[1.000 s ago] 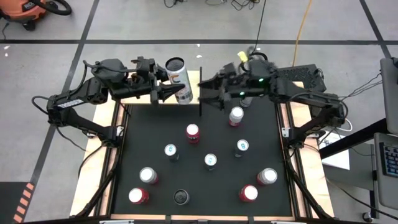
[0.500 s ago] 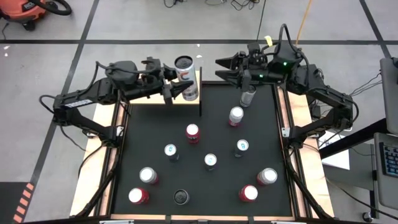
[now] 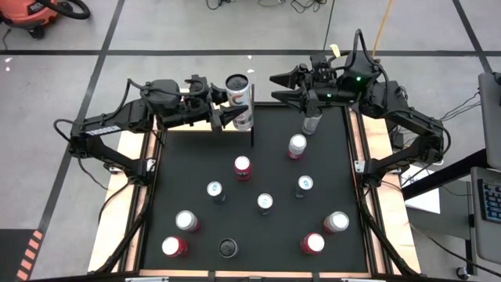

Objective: Place canned beverage on shelf
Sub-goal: Put the middle white yellow soda can on the shelf

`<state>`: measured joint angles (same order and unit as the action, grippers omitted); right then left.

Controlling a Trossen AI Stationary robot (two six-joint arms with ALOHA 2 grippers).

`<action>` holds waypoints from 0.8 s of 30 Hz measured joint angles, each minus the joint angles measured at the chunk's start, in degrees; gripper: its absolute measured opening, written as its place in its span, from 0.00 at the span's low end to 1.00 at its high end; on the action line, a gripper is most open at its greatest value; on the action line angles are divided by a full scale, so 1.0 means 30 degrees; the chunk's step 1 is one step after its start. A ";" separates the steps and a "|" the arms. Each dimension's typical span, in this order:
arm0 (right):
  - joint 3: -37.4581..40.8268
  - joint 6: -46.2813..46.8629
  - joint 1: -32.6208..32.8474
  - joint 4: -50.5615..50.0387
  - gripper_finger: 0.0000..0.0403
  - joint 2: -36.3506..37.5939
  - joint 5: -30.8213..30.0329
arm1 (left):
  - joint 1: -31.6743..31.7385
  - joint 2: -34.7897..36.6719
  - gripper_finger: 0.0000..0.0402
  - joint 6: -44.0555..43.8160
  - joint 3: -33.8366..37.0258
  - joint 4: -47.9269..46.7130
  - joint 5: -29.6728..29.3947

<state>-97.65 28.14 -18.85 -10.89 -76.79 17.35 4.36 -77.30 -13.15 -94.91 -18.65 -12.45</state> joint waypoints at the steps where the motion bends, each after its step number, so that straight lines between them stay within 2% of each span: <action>1: 0.0000 0.0064 0.0001 0.0147 0.92 -0.0043 -0.0296 | 0.0000 0.0000 0.59 0.0000 0.0000 0.0026 0.0000; 9: 0.0000 -0.0117 0.0022 0.2563 0.91 -0.0615 -0.1098 | 0.0032 0.0007 0.59 0.0069 0.0000 0.0023 0.0076; 15: 0.0015 -0.0869 0.0413 0.2753 0.91 -0.1359 -0.1631 | 0.0298 0.0007 0.59 0.0276 0.0000 -0.0388 0.0087; 19: 0.0014 -0.1619 0.0798 0.2710 0.91 -0.1757 -0.2379 | 0.0304 0.0007 0.59 0.1432 0.0000 -0.1002 0.0522; 24: 0.0015 -0.1199 0.1050 0.3144 0.91 -0.2137 -0.2340 | 0.0291 0.0011 0.59 0.1552 0.0000 -0.1427 0.0954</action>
<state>-97.60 24.54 -15.70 -1.45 -83.20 10.33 5.23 -77.26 -8.49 -94.91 -22.93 -9.59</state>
